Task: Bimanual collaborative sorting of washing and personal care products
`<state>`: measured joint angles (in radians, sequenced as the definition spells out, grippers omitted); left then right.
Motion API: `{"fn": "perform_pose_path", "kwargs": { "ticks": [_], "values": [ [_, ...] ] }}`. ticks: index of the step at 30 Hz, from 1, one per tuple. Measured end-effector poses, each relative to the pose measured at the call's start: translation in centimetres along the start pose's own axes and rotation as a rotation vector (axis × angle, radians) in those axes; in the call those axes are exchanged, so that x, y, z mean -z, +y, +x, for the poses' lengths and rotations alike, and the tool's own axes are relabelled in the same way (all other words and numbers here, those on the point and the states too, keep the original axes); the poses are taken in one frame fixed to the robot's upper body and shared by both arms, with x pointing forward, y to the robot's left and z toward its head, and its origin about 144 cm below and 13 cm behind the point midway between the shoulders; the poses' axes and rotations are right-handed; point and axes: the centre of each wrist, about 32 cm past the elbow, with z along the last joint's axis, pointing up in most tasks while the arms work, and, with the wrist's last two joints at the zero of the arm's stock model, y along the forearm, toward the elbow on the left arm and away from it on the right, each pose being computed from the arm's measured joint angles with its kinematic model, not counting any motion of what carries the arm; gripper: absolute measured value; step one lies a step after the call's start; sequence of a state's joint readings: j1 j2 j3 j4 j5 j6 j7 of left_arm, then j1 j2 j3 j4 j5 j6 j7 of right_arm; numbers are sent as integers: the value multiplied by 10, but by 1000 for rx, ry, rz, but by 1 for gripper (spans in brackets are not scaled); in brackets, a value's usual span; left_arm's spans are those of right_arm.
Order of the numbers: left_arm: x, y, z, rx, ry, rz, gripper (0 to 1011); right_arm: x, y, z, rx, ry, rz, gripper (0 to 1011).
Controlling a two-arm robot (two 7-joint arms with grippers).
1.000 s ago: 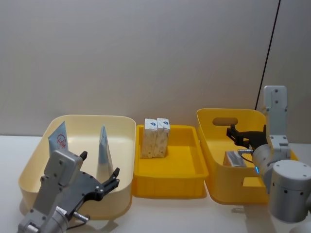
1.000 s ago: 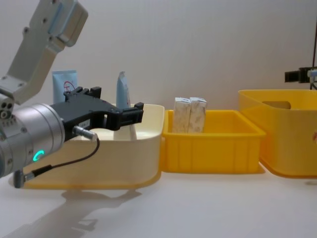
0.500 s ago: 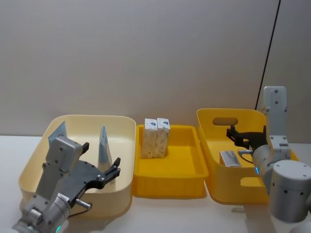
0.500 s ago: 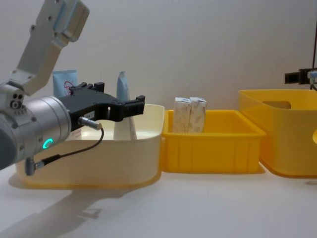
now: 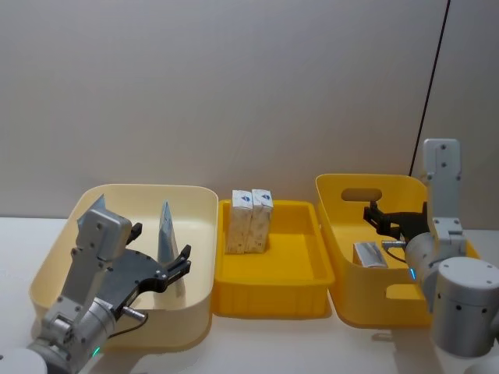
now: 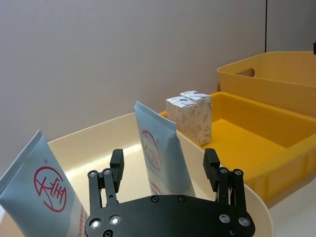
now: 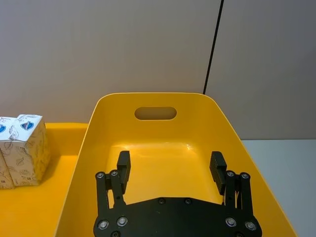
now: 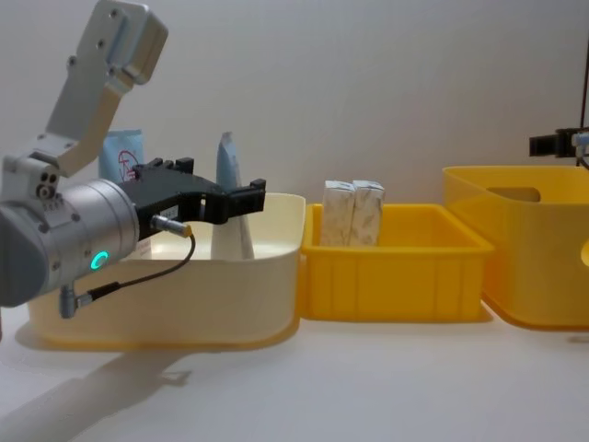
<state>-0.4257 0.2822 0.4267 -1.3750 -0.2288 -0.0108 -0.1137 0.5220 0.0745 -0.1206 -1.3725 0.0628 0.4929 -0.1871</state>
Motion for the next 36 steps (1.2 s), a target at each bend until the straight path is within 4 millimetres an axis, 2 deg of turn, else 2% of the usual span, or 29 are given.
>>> {"fn": "perform_pose_path", "kwargs": {
  "ticks": [17, 21, 24, 27, 28, 30, 31, 32, 33, 34, 36],
  "values": [
    [4, -19, 5, 29, -7, 36, 996, 0, 0, 0, 0, 0, 0, 1001],
    [4, -21, 5, 32, -9, 41, 926, 0, 0, 0, 0, 0, 0, 1001],
    [4, -22, 5, 35, -10, 44, 812, 0, 0, 0, 0, 0, 0, 1001],
    [4, -23, 6, 36, -11, 46, 756, 0, 0, 0, 0, 0, 0, 1001],
    [4, -23, 6, 36, -11, 47, 702, 0, 0, 0, 0, 0, 0, 1001],
    [4, -24, 6, 37, -12, 48, 657, 0, 0, 0, 0, 0, 0, 1001],
    [4, -24, 6, 37, -12, 48, 597, 0, 0, 0, 0, 0, 0, 1001],
    [4, -24, 6, 37, -12, 48, 597, 0, 0, 0, 0, 0, 0, 1001],
    [4, -24, 6, 38, -12, 48, 539, 0, 0, 0, 0, 0, 0, 1001],
    [4, -24, 6, 38, -12, 49, 539, 0, 0, 0, 0, 0, 0, 1001],
    [4, -25, 6, 38, -13, 49, 457, 0, 0, 0, 0, 0, 0, 1001]
  ]
}}
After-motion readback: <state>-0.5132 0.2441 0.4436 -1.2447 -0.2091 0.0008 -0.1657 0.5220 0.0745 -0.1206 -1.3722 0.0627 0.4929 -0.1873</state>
